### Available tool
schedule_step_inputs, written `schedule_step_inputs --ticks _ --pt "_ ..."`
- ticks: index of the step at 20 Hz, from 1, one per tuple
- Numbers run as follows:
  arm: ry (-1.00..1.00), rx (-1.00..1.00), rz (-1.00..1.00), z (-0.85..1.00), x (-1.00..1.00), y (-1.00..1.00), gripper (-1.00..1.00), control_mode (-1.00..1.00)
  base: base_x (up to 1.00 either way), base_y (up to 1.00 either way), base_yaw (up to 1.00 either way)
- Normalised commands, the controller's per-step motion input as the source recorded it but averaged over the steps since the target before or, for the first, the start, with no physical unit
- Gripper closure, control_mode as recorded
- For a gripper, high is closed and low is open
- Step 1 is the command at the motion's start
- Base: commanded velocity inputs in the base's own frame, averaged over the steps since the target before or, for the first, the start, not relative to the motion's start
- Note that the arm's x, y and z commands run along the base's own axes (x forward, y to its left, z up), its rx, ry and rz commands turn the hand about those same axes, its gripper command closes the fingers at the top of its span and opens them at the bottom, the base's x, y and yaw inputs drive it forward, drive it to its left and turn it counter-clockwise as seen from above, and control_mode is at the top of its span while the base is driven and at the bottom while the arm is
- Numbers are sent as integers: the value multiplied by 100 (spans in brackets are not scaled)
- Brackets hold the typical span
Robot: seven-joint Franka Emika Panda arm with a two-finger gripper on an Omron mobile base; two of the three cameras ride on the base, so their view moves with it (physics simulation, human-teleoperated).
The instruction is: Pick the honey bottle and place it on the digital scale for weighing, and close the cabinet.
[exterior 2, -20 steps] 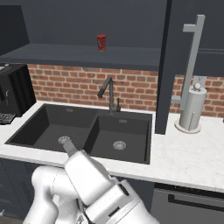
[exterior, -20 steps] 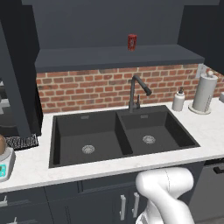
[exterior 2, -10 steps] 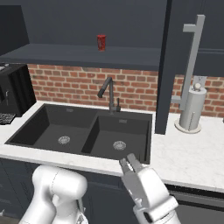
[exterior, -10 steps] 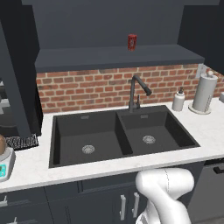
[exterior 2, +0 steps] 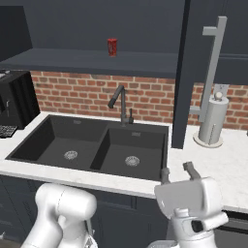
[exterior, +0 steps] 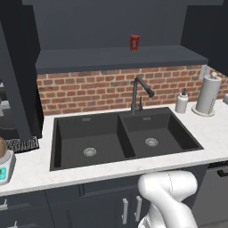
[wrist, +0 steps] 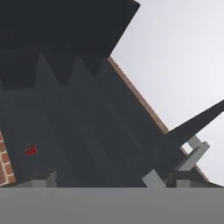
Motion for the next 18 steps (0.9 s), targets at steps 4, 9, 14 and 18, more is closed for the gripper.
schedule_step_inputs --ticks 4,9,14,18 --pt "44 16 -6 -1 47 -21 -100 -100 0 0 0" --pt "37 12 -4 -6 29 -33 -100 -100 0 0 0" --pt "6 15 0 -2 0 -62 -100 -100 0 0 0" --pt "0 16 0 1 10 -57 -100 -100 0 0 0"
